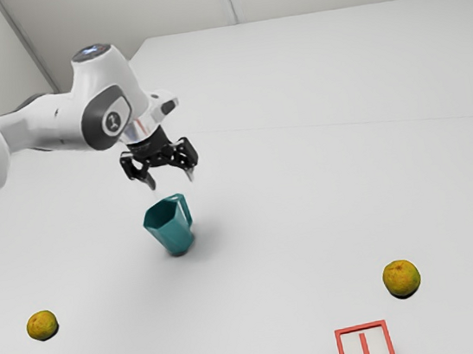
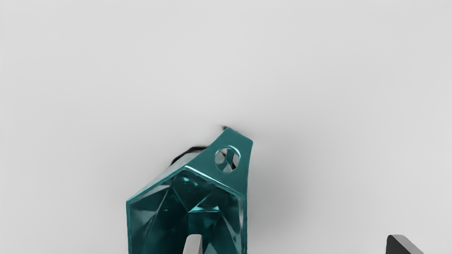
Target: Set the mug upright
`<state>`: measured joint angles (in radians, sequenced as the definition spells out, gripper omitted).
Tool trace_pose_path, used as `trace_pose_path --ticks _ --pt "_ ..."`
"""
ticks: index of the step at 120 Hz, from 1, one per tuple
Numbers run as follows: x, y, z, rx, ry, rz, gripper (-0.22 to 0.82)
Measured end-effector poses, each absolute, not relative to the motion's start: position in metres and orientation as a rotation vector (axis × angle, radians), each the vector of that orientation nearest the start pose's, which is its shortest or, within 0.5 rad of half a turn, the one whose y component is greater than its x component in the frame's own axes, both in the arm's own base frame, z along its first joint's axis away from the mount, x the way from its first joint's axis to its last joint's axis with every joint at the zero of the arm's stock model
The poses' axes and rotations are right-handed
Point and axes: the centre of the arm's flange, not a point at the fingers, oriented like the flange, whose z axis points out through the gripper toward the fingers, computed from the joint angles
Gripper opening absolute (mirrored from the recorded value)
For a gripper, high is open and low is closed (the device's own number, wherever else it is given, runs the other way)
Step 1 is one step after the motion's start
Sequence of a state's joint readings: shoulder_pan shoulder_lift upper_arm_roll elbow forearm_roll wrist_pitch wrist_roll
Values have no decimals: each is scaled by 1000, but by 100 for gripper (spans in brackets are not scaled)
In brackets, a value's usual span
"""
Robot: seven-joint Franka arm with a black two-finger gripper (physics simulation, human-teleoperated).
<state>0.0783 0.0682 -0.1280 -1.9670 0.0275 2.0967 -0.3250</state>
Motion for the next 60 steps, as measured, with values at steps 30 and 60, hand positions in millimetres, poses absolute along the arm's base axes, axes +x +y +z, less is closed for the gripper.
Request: trace_pose_path --ticks 30,60 --pt "579 -27 505 -3079 -249 -188 59" --pt "577 -23 585 -3005 -124 -269 60"
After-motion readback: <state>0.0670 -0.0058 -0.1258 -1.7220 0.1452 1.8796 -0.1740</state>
